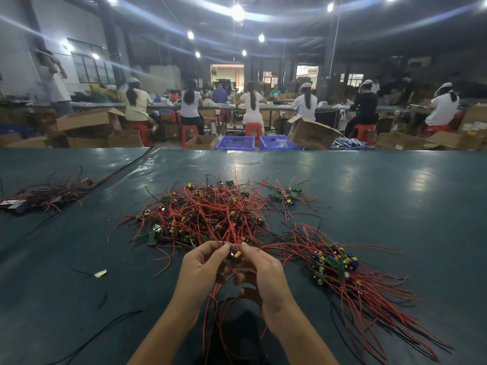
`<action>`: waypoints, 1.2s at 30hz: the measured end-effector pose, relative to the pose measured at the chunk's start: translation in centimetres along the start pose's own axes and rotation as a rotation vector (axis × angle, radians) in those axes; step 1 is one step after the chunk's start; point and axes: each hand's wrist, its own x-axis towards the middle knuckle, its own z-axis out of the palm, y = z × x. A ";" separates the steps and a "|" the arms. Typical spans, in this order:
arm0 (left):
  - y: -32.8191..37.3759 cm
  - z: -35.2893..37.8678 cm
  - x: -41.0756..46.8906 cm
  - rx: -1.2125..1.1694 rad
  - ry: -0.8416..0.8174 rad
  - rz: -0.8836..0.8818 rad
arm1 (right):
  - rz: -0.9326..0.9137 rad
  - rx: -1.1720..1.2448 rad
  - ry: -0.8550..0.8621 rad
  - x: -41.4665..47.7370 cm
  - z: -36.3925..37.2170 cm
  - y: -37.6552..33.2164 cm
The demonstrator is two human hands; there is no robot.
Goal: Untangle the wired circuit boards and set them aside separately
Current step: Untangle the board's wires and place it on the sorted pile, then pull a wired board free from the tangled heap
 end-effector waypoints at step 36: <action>0.8 0.6 -0.6 -0.096 -0.111 -0.263 | -0.049 0.190 0.124 0.3 -0.5 -0.3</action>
